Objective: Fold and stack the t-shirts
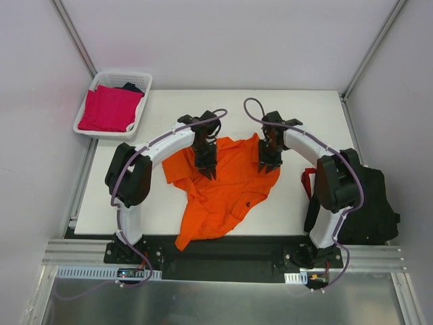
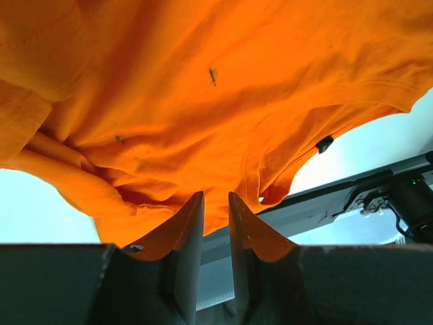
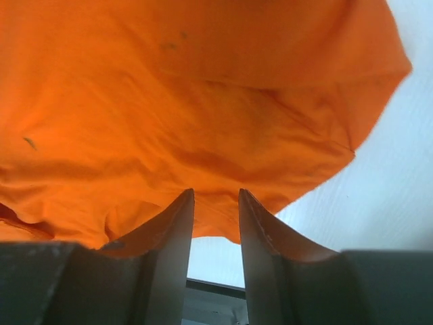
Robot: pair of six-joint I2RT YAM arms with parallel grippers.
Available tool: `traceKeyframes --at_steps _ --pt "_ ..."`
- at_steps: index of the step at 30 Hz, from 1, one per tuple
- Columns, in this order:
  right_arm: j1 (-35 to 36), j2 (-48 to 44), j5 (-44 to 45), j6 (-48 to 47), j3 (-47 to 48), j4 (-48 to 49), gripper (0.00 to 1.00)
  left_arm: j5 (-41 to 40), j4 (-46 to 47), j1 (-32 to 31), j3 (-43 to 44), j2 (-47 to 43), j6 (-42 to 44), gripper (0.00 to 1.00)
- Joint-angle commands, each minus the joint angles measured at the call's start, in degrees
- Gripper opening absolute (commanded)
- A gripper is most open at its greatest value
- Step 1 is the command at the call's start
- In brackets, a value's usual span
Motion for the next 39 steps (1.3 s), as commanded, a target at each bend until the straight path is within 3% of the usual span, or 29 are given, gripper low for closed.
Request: traceKeyframes --at_steps 1,21,39 --pt "2.47 3.15 0.55 0.04 5.99 1.38 0.36 -0.07 0.16 -0.46 -1.95 -6.25 0.01 0.21" --pt "3.27 14.05 0.02 -3.39 17.06 0.50 0.35 -1.65 0.25 -0.55 -5.56 -8.98 -2.80 0.21" --pt "-0.86 14.32 -0.24 -4.35 17.77 0.06 0.35 -0.77 0.16 -0.73 -3.54 -7.14 -3.07 0.21"
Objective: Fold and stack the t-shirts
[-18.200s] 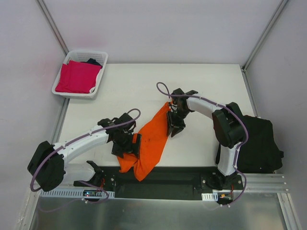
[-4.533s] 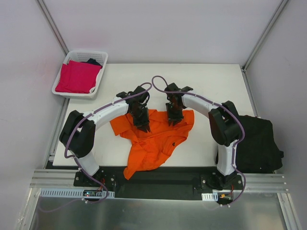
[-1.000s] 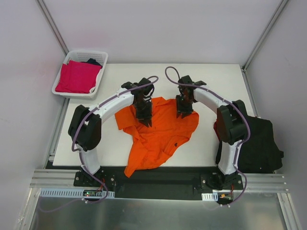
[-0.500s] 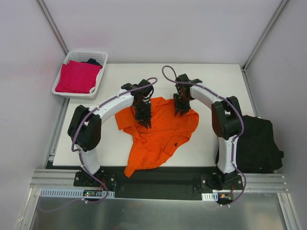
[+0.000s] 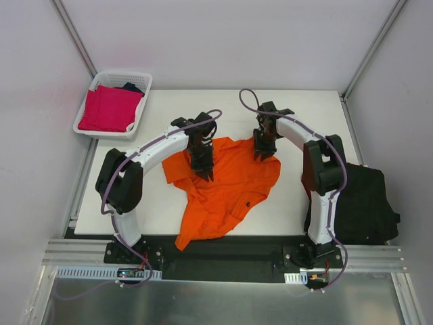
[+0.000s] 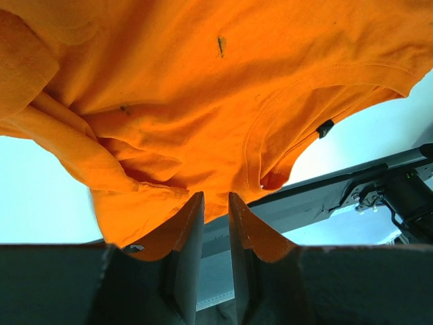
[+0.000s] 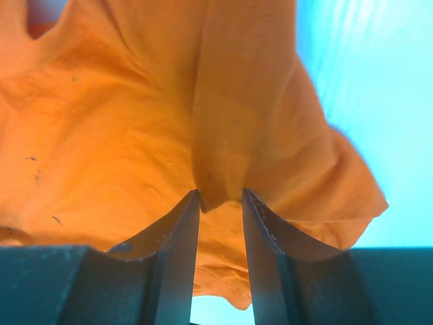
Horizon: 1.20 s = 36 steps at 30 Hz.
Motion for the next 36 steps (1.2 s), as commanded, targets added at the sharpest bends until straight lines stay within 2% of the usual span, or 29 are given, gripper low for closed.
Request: traceKeyframes --at_steps 1,23,26,31,36 --pt "-0.10 -0.07 -0.35 -0.53 2.14 -1.10 0.35 -0.20 -0.83 -0.79 2.17 -0.67 -0.70 0.21" --pt "0.96 0.99 -1.58 0.18 1.71 -0.66 0.31 -0.12 -0.83 -0.88 2.79 0.21 -1.06 0.21" --pt "0.96 1.17 -1.84 0.35 1.79 -0.66 0.26 -0.38 -0.74 -0.97 2.43 -0.05 -1.14 0.21" --pt "0.96 0.99 -1.85 0.35 1.88 -0.57 0.06 -0.56 -0.83 -0.97 1.73 -0.75 -1.32 0.21" --pt "0.96 -0.67 1.05 0.61 3.90 -2.41 0.01 -0.73 -0.83 -0.97 1.20 -1.11 -1.32 0.21"
